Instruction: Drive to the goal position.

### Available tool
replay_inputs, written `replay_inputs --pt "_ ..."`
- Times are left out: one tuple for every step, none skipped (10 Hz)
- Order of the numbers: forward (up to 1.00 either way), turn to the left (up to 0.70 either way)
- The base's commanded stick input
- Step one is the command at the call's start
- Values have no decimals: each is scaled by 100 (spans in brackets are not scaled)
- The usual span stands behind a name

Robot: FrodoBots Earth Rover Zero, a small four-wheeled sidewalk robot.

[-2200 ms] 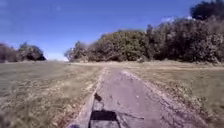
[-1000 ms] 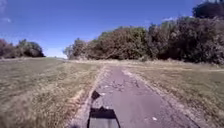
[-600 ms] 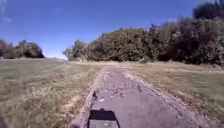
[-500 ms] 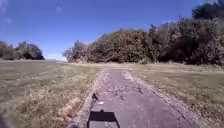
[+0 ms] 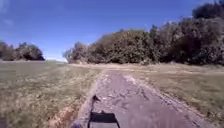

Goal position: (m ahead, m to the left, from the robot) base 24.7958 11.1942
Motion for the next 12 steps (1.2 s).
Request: replay_inputs --pt "70 0" --pt "70 0" --pt "70 0" --pt "70 0" --pt "70 0" --pt "70 0" --pt "70 0" --pt "70 0" --pt "70 0" --pt "70 0" --pt "70 0" --pt "70 0"
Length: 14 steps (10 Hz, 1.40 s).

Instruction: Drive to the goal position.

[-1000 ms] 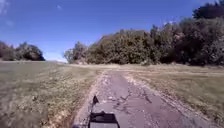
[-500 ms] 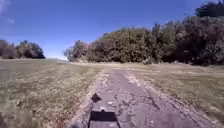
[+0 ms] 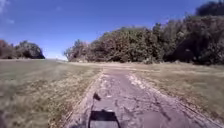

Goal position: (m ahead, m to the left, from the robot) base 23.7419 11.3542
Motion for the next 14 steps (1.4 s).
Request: replay_inputs --pt "70 0" --pt "70 0" --pt "70 -16" --pt "70 -32" --pt "70 -35" --pt "70 -35" --pt "70 -35" --pt "70 -35" --pt "70 -35" --pt "70 -35" --pt "70 -35" --pt "70 -35" --pt "70 -35" --pt "70 0"
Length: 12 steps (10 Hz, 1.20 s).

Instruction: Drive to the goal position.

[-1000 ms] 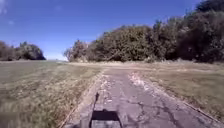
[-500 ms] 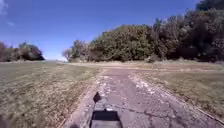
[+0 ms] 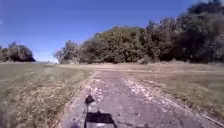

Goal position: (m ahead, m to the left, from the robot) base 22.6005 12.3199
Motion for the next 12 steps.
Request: replay_inputs --pt "70 0" --pt "70 0" --pt "70 0" --pt "70 0" --pt "70 0" --pt "70 0" --pt "70 0" --pt "70 0" --pt "70 0" --pt "70 0" --pt "70 0" --pt "70 0"
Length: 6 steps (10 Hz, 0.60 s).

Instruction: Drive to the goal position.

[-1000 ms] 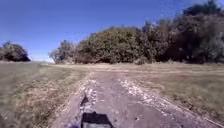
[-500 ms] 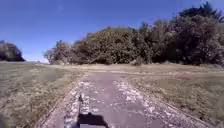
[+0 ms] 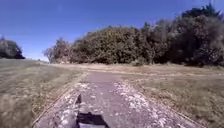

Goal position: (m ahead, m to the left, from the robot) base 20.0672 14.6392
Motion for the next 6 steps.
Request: replay_inputs --pt "70 0" --pt "70 0" --pt "70 0" --pt "70 0" --pt "70 0" --pt "70 0"
